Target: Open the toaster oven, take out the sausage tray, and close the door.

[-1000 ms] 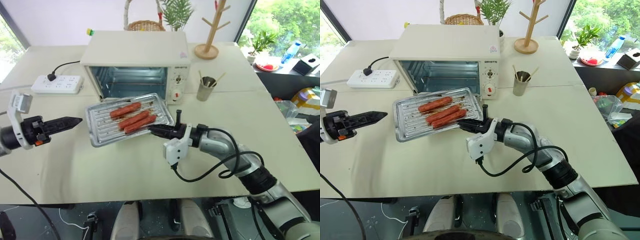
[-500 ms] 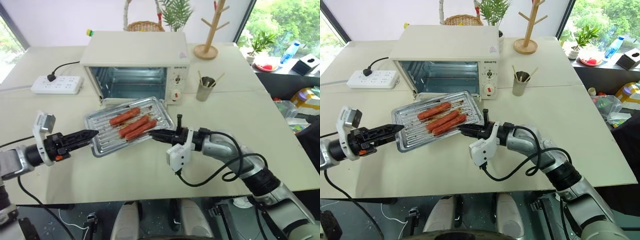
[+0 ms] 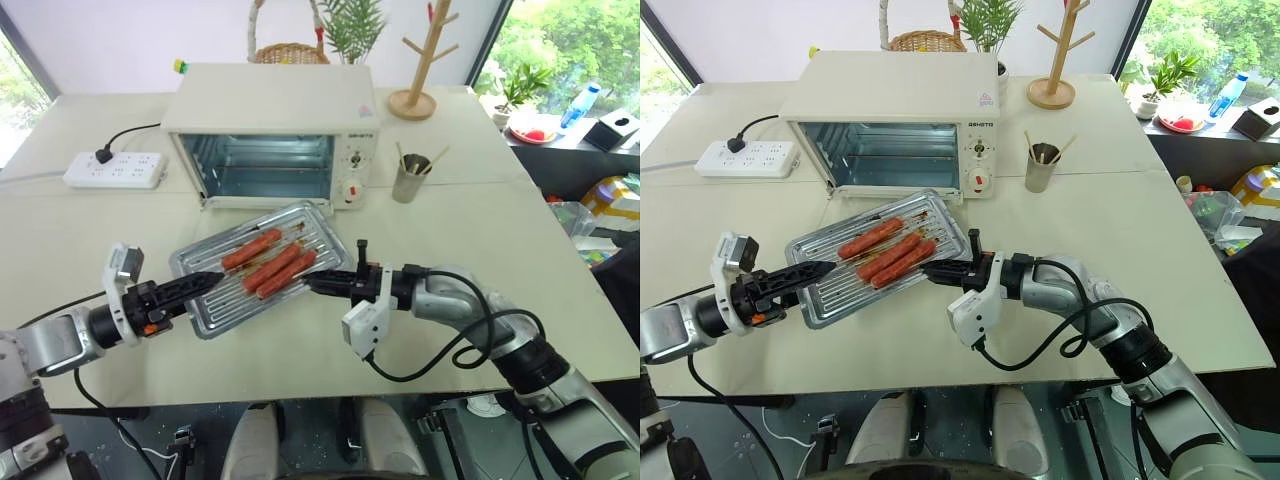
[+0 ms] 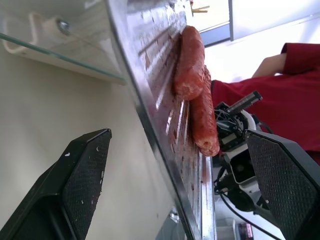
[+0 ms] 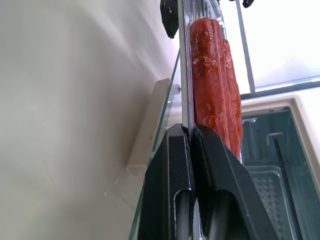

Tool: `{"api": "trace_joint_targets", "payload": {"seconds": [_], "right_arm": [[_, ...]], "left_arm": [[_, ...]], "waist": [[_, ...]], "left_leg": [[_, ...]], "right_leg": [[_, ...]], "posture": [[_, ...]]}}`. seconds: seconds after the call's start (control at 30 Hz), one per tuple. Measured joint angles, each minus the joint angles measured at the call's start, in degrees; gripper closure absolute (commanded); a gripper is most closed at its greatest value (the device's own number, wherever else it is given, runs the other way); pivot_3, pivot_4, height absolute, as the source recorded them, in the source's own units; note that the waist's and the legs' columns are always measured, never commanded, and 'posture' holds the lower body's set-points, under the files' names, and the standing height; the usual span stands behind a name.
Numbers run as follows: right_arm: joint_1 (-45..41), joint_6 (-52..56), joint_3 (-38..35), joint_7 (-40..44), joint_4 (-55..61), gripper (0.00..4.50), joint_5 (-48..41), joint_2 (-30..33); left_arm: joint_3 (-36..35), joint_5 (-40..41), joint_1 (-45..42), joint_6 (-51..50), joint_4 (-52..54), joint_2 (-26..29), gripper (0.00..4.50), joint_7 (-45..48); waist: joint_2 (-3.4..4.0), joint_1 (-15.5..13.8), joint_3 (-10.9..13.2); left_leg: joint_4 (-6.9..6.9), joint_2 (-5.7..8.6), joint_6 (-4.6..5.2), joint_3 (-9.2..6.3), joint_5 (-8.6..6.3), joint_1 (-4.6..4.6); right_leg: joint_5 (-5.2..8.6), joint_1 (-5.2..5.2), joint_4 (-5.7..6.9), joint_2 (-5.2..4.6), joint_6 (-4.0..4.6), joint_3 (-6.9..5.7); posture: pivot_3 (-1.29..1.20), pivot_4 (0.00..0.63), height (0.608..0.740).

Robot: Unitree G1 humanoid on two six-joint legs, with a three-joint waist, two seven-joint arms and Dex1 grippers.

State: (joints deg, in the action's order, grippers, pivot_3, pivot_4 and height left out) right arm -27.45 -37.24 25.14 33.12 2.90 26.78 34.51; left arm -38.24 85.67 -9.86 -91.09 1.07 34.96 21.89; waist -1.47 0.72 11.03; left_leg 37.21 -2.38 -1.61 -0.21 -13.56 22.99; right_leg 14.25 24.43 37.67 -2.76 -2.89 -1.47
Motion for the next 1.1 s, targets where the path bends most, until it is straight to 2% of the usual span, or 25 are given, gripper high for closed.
{"api": "trace_joint_targets", "payload": {"seconds": [0.07,0.27,0.43,0.73,0.83,0.93,1.1], "right_arm": [[0.0,0.3,0.0,0.0,0.0,4.50,0.0,-0.3],[0.0,0.7,-0.4,0.0,0.0,4.50,0.8,-0.5],[-0.1,0.4,-0.6,-0.3,0.0,4.50,1.2,-0.7],[-0.1,0.5,-0.7,-0.1,0.0,4.50,1.2,-0.6],[0.0,1.3,-0.8,0.5,0.1,3.54,0.5,-0.4],[0.0,1.9,-2.0,0.8,0.4,2.06,-0.4,0.1],[0.5,2.0,-3.0,1.2,1.3,2.06,-0.6,0.6]], "left_arm": [[1.4,2.9,0.8,1.4,-0.4,-0.1,1.38,-3.0],[5.7,13.7,2.8,8.2,-2.3,2.4,4.49,-9.9],[9.7,20.8,4.5,12.7,-3.3,5.8,4.49,-13.1],[13.8,26.6,7.7,17.8,-2.7,8.6,4.49,-14.4],[14.2,26.9,8.3,19.2,-2.5,8.7,4.50,-14.7],[14.2,26.6,9.2,20.9,-3.4,8.5,4.50,-15.3],[13.7,26.3,10.2,21.9,-3.4,7.2,4.50,-15.4]], "waist": [[0.00,0.0,0.0],[-0.01,-0.1,0.0],[-0.01,-0.1,0.0],[0.00,-0.1,0.0],[0.00,-0.1,0.0],[0.00,-0.1,0.0],[0.00,-0.1,0.0]], "left_leg": [[0.00,0.00,0.00,-0.02,0.00,-0.01],[-0.01,0.00,0.00,-0.03,0.00,-0.04],[-0.05,0.00,0.00,-0.01,0.00,-0.12],[-0.06,0.00,0.00,0.05,0.00,-0.13],[-0.05,0.01,0.00,0.07,0.00,-0.13],[-0.06,0.01,0.00,0.10,0.00,-0.12],[-0.06,0.01,0.00,0.15,0.00,-0.12]], "right_leg": [[0.00,-0.01,0.00,-0.01,0.00,0.02],[0.06,-0.02,0.00,-0.01,0.13,0.02],[0.10,-0.07,0.00,0.00,0.20,0.05],[0.11,-0.08,-0.02,0.02,0.21,0.05],[0.11,-0.08,-0.02,0.02,0.22,0.05],[0.11,-0.08,-0.04,0.02,0.22,0.04],[0.11,-0.09,-0.06,0.03,0.22,0.04]], "posture": [[0.00,0.150,0.740],[0.00,0.150,0.740],[0.00,0.150,0.740],[0.00,0.150,0.740],[0.00,0.150,0.740],[0.00,0.150,0.740],[0.00,0.150,0.740]]}}
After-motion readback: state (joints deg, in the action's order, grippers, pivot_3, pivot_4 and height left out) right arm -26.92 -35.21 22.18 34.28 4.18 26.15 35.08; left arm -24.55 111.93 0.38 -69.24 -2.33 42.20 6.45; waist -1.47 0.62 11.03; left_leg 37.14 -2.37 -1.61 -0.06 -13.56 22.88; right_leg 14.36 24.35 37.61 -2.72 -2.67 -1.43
